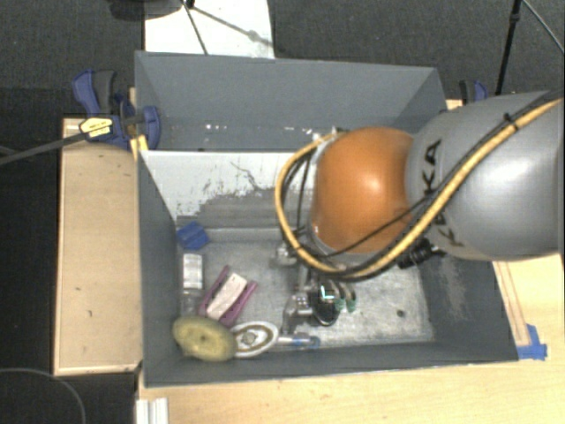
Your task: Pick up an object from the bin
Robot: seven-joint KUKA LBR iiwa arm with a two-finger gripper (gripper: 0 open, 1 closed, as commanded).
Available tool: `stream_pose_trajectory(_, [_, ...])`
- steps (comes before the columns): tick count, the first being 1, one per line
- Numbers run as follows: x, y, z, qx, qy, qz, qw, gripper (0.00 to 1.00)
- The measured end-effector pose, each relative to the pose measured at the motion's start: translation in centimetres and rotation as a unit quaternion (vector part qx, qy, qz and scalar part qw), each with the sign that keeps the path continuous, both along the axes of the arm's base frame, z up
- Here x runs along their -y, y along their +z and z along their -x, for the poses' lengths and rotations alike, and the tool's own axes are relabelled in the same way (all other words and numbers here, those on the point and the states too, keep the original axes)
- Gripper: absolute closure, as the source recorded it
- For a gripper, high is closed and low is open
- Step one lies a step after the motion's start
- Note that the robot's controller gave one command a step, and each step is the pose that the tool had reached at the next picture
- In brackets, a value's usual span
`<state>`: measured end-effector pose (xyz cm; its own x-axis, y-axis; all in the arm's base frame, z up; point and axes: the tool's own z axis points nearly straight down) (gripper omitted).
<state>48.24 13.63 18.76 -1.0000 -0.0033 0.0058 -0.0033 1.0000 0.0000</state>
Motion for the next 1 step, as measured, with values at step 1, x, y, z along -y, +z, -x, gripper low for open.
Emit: stream_pose_trajectory(1, [8.11,-11.47,-0.81,0.0032,0.019,0.0,0.9998,0.0])
